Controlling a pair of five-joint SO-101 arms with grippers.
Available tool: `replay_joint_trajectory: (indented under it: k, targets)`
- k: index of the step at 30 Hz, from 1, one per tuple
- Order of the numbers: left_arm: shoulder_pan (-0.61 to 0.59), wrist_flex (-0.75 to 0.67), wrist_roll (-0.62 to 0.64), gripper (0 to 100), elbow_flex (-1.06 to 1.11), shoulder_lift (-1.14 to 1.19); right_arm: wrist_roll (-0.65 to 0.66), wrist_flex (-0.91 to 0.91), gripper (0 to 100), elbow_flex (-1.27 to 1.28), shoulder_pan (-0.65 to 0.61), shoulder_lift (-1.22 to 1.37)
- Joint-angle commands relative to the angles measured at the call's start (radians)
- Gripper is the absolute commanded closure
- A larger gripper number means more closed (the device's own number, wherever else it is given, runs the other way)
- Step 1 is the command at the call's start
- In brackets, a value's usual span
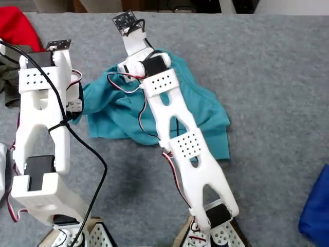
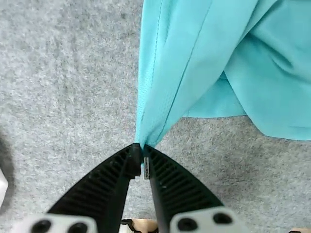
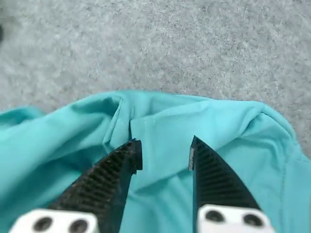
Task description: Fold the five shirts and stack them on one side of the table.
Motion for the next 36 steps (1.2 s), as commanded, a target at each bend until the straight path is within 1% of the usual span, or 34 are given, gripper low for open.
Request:
replay_joint_trajectory:
  k: [1,9,15,20,21,29,36]
  targets:
    - [0.003,0.009,0.008,98,-0.002,-0.053,-0.043,-0.044,81.8,-0.053,-0.012,0.010]
    - [0.005,0.009,0.008,98,0.000,-0.047,-0.089,-0.038,81.7,-0.053,-0.013,0.035]
    - [0.005,0.009,0.008,98,0.000,-0.045,-0.092,-0.038,81.4,-0.053,-0.015,0.036]
    - [0.005,0.009,0.008,98,0.000,-0.045,-0.092,0.005,71.5,-0.051,-0.018,0.036]
    - [0.005,0.009,0.008,98,0.000,-0.045,-0.092,0.005,70.7,-0.051,-0.018,0.038]
    - [0.005,0.009,0.008,98,0.002,-0.045,-0.086,-0.005,70.6,-0.050,-0.042,0.051]
    - [0.005,0.009,0.008,98,0.002,-0.045,-0.086,-0.107,70.7,-0.053,-0.053,0.143]
